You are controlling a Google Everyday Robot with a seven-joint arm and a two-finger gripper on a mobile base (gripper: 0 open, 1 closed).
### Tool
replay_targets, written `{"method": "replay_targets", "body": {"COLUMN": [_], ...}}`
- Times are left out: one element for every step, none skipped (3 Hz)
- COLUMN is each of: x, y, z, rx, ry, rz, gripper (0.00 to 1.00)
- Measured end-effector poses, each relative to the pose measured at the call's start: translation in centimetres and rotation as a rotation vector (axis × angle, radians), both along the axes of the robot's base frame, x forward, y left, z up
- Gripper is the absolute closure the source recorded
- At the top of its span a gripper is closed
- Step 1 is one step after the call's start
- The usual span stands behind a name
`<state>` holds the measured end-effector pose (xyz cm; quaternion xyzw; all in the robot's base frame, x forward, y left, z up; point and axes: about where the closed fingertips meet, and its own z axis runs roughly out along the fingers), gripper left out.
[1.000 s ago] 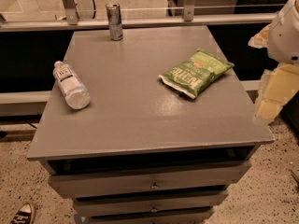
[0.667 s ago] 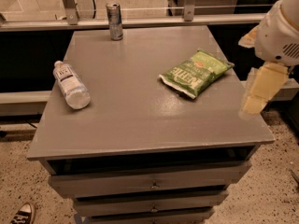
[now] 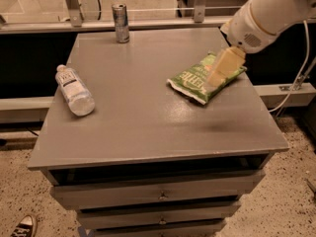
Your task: Pick redbull can
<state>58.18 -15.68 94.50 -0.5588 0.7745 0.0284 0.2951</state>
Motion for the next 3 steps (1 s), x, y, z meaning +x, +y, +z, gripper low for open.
{"method": "replay_targets", "body": {"x": [5.0,5.0,6.8], "y": [2.8,2.8,4.0], "z": [1.3,1.3,1.0], "rx": [0.154,0.154,0.186], "ry": [-0.085,-0.085,-0.102], "rz": [-0.041,-0.041,-0.032], "gripper": [0.0,0.0,0.0]}}
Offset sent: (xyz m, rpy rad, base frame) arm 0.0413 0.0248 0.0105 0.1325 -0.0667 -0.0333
